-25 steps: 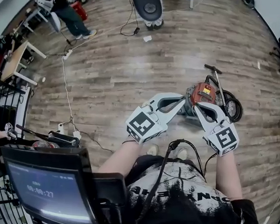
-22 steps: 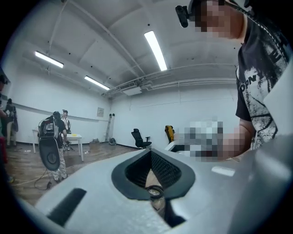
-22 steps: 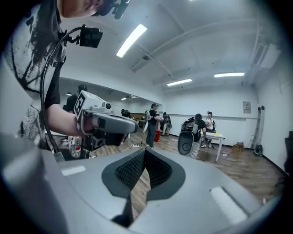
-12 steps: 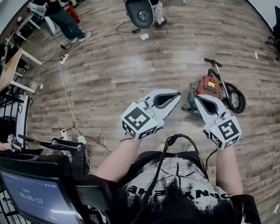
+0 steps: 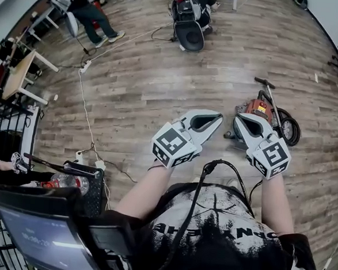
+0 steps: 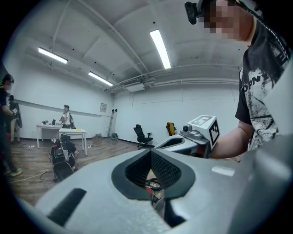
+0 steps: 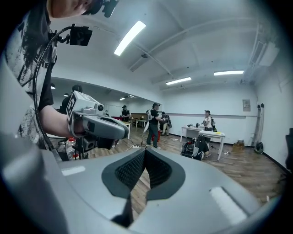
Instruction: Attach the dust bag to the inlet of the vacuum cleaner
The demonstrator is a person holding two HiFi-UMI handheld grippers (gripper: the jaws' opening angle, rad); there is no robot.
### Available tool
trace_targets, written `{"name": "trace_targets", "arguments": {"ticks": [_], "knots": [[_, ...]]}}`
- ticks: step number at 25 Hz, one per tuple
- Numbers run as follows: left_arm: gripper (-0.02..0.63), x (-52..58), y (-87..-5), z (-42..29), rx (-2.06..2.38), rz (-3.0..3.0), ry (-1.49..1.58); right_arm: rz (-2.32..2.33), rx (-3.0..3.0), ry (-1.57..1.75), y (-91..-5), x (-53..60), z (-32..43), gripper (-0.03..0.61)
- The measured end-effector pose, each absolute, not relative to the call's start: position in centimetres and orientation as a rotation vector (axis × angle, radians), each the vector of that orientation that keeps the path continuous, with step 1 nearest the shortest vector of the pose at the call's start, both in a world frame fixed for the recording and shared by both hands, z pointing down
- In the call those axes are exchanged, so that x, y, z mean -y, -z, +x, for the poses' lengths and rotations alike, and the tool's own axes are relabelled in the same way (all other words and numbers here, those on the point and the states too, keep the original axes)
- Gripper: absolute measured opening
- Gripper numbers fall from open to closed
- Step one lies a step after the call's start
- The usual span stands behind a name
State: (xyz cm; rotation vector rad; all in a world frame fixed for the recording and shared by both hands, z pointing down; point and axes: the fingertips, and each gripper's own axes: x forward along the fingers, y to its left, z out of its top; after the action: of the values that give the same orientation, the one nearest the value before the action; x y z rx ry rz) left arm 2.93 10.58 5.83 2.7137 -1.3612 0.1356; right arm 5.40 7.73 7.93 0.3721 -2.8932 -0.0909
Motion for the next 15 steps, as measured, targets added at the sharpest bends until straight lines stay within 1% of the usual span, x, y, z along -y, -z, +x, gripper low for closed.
{"name": "trace_targets", "arguments": {"ticks": [10, 15], "knots": [[0.0, -9.82, -5.9, 2.22, 1.368, 2.711, -0.138, 0.358, 2.886, 0.102, -7.66, -7.4, 5.01, 0.006], [0.0, -9.87, -6.03, 2.98, 1.336, 2.717, -0.136, 0.356, 2.875, 0.108, -7.56, -7.9, 5.39, 0.005]]}}
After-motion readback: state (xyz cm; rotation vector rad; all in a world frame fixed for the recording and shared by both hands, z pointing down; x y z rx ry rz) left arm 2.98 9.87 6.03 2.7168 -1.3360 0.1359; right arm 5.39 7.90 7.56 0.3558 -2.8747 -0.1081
